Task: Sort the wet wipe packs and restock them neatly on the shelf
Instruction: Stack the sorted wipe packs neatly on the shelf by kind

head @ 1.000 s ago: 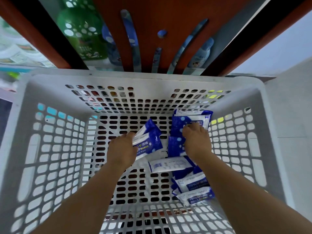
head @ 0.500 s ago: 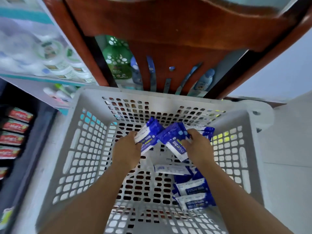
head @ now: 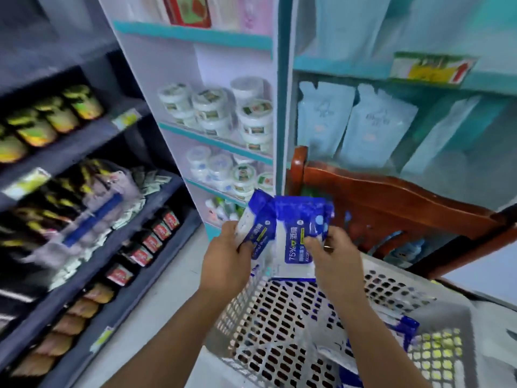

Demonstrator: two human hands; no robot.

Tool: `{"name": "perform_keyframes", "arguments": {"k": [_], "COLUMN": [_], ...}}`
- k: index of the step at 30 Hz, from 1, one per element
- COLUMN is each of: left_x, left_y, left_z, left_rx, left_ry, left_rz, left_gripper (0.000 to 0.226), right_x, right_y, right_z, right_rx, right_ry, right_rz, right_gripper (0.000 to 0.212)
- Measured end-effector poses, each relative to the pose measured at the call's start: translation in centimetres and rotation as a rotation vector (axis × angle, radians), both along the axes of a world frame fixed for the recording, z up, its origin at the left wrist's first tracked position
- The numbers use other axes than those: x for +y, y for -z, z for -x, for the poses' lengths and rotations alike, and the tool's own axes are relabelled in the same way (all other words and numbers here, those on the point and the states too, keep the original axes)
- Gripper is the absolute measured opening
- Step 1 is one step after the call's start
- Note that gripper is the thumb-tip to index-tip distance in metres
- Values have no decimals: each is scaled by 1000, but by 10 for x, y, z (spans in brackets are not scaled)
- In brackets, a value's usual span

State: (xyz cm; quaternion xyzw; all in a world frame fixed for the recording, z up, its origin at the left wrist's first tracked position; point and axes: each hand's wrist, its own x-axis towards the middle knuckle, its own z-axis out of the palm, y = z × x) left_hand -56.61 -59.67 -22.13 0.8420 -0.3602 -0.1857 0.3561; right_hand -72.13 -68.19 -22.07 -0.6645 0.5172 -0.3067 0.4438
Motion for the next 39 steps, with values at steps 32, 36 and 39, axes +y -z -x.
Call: {"name": "perform_keyframes", "arguments": {"k": [32,36,39], "left_x": [392,410,416], "left_y": [-253,-259,-262], "left_z": [-389,-428,-463], "left_rx": [-464,-599,-754], "left_ry": [-445,-478,-469], "left_rz": [264,144,25], "left_gripper": [43,51,53], "right_x": [349,344,335], "right_y": [-233,-245,-253], "right_z": [-503,-540,-578], "right_rx": [-564,-396,-306], "right_ry": [-739,-844,-1031], "right_rz": [-134,139,304], "right_gripper": [20,89,107]}}
